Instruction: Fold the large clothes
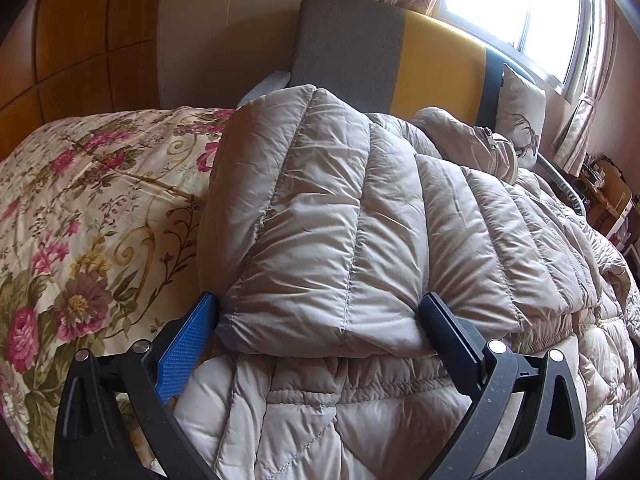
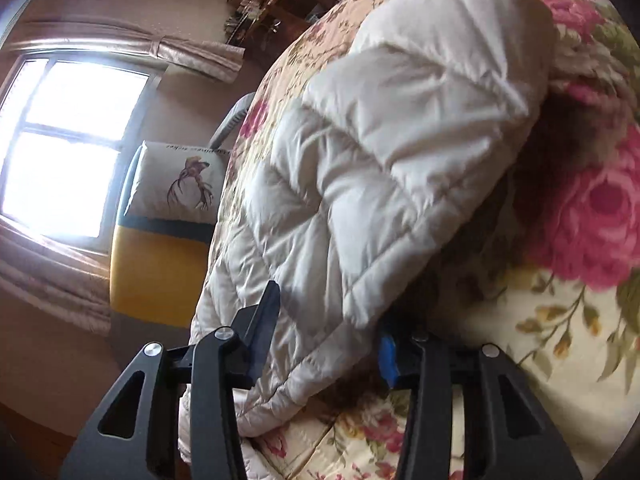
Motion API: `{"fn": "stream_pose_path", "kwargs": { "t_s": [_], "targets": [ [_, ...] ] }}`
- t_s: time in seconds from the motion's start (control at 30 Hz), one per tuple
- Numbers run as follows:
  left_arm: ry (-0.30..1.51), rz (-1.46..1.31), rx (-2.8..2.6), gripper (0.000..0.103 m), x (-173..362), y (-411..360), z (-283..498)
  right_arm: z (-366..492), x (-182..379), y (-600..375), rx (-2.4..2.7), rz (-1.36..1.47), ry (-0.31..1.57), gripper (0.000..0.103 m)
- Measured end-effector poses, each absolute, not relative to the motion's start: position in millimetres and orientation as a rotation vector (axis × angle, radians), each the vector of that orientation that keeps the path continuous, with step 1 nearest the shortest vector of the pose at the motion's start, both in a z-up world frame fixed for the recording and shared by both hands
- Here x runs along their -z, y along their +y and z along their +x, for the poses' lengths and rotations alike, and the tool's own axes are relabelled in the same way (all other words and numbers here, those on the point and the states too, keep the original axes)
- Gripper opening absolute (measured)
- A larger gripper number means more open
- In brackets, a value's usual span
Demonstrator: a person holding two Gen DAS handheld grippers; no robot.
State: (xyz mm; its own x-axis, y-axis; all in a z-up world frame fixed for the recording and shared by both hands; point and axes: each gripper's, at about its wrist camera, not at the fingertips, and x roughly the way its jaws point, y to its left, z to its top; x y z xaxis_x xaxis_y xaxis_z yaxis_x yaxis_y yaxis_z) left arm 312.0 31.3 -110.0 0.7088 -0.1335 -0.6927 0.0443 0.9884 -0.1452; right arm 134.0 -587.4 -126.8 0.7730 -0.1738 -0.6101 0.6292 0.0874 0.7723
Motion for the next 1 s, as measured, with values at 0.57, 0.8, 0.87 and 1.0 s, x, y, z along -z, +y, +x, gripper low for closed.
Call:
{"fn": "stream_pose_path", "kwargs": {
  "t_s": [0.57,0.8,0.87,1.0],
  "targets": [
    [0.778,-0.116,0.093,0.099,111.5,30.8,312.8,236.8,27.2,-457.6,0.497,0.546,0.522,0.024],
    [0.775,-0.118,0.094,0.099,111.9,31.1,312.8,298.4,24.2,-278.0,0.238,-0.204,0.591,0.022],
    [0.775,-0.118,0.094,0.099,112.0,31.2,312.8,306.0,46.6,-244.5,0.186,-0.347,0.642,0.022],
    [0.776,-0.118,0.094,0.099,112.2,31.3,312.8,315.0,90.9,-218.5,0.113,-0.42,0.769,0.033]
  ]
}}
